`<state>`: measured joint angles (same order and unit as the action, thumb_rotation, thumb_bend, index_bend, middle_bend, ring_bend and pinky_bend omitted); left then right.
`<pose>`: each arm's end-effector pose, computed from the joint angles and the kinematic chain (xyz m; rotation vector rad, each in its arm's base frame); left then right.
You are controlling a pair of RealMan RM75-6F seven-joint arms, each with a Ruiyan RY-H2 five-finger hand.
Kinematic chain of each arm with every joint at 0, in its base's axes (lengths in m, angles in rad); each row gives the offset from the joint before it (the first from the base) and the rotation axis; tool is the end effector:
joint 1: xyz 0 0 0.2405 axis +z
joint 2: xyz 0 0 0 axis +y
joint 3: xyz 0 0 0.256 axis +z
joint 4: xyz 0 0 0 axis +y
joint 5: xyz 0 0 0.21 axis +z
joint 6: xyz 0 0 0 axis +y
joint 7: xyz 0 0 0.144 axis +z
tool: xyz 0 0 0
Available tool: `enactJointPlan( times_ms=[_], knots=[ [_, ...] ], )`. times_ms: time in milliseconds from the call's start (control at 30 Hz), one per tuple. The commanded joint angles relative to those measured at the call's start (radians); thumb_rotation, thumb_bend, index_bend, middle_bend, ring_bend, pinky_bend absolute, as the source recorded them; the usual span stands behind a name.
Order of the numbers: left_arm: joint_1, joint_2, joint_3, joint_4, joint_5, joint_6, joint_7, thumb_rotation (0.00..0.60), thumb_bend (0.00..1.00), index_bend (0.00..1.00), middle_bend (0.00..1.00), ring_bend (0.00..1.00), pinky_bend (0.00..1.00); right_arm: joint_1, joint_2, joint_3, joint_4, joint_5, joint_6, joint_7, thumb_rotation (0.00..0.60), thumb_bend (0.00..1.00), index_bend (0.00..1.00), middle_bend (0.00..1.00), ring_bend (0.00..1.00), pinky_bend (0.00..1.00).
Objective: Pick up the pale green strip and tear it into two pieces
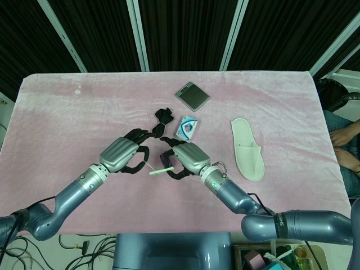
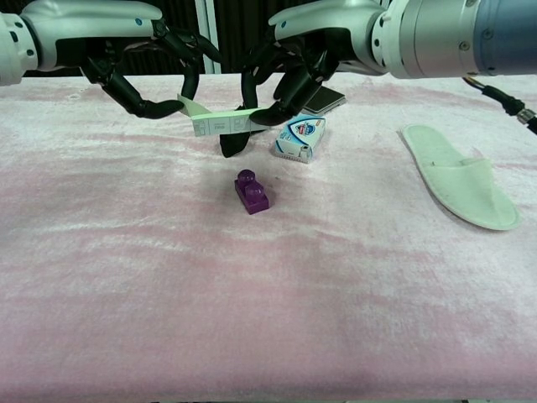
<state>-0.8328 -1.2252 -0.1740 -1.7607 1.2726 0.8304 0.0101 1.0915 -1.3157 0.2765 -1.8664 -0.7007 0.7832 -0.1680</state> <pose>-0.0964 0.3338 0.0496 -2.0818 -1.0466 -1.1019 -0.0070 -0.3402 0.0193 2.0297 -1.3910 1.1185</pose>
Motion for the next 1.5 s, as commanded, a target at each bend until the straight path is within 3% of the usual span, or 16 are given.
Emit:
enactJointPlan(
  times_ms=[33,600,967,1200,1500],
  knots=[
    [0.0,-0.004,0.002,0.003,0.006,0.005,0.0,0.6,0.5,0.59,0.1,0.0,0.0,0.0,0.001,-0.002,-0.001,-0.003,-0.001,0.004,0.6,0.51,0.72,0.02,0.07,0.15],
    [0.043,0.051,0.018,-0.007,0.032,0.057,-0.022,0.6,0.53,0.61,0.1,0.0,0.0,-0.024,0.032,-0.023,0.012,-0.008,0.014,0.025,0.6,0.52,0.74,0.03,0.07,0.15],
    [0.119,0.047,0.094,0.056,0.101,0.111,-0.061,0.6,0.53,0.61,0.1,0.0,0.0,-0.083,0.03,-0.076,0.042,-0.05,0.032,0.047,0.6,0.52,0.74,0.02,0.07,0.15],
    [0.164,-0.03,0.15,0.17,0.189,0.154,-0.135,0.6,0.52,0.61,0.09,0.0,0.0,-0.153,-0.076,-0.156,0.109,-0.152,0.171,-0.029,0.6,0.52,0.74,0.02,0.07,0.15],
    [0.205,-0.194,0.204,0.432,0.274,0.2,-0.299,0.6,0.52,0.59,0.09,0.0,0.0,-0.232,-0.229,-0.232,0.262,-0.156,0.158,-0.021,0.6,0.52,0.74,0.02,0.07,0.15]
  ],
)
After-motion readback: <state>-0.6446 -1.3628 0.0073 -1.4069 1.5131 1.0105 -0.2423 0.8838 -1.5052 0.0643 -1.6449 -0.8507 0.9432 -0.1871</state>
